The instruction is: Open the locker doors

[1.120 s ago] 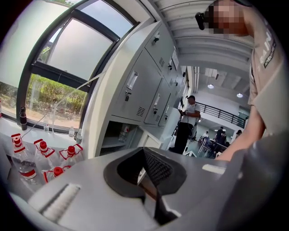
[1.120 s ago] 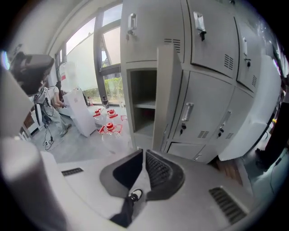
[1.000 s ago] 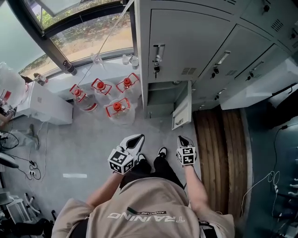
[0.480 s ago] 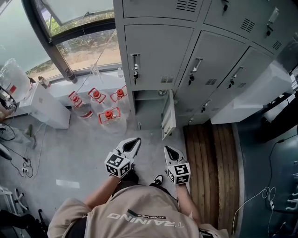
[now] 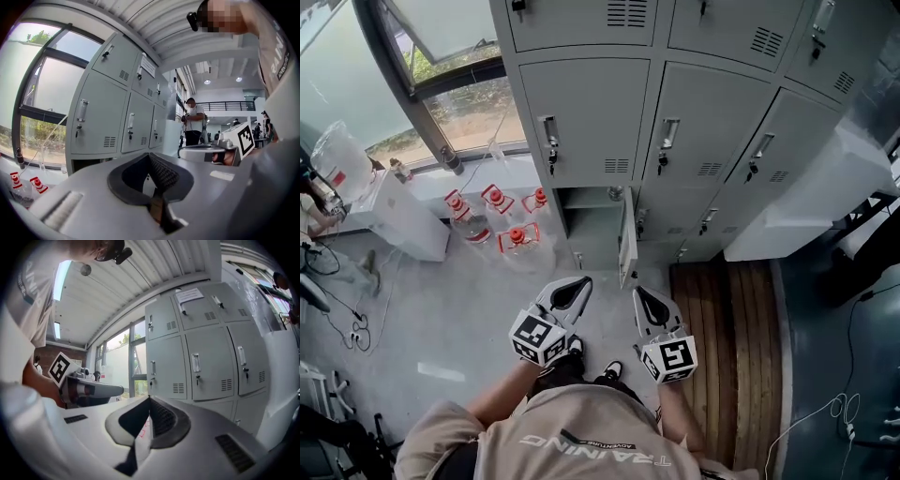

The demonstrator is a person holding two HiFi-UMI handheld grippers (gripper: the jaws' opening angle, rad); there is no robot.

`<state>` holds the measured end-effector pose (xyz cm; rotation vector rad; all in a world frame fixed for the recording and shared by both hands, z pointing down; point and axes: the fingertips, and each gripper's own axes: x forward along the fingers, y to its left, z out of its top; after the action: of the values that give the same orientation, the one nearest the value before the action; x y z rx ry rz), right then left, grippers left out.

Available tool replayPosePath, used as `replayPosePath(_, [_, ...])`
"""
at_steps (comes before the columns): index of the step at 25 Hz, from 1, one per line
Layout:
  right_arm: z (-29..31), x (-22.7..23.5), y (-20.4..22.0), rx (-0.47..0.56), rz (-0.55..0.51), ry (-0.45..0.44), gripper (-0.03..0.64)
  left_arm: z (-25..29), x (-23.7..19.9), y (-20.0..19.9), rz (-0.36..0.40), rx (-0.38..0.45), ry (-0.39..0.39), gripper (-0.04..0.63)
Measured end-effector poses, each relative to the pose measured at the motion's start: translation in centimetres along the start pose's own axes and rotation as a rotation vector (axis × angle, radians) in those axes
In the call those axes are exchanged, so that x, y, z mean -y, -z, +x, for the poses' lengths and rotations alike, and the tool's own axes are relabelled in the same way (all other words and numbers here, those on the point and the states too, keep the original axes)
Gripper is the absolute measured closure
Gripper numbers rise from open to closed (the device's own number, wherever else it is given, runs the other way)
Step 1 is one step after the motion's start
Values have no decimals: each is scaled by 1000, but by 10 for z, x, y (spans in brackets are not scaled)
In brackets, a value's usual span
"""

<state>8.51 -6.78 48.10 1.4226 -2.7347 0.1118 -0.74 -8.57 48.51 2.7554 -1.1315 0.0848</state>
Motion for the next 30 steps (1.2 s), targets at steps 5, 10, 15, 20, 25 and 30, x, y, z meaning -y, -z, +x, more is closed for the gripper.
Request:
replayPosePath(5, [2,14,-13,24,14,-12,606,25,9,-21,7,24,32,589])
replayPosePath(10, [22,44,-17,17,22,-3,606,57,-10,-27,-54,53,39,588])
replayPosePath(15, [66,96,-40,68,28,71,606,97,-46,-41,-25,64,80,589])
replayPosePath(20, [107,138,-64,61,31,131,606,132,-77,-56,20,45,130,588])
replayPosePath(25, [140,168,-82,44,-15,167,604,164,-98,-66,13,38,183,588])
replayPosePath(30, [175,188,-95,26,-104,164,604,191,-111,-77,28,37,194,588])
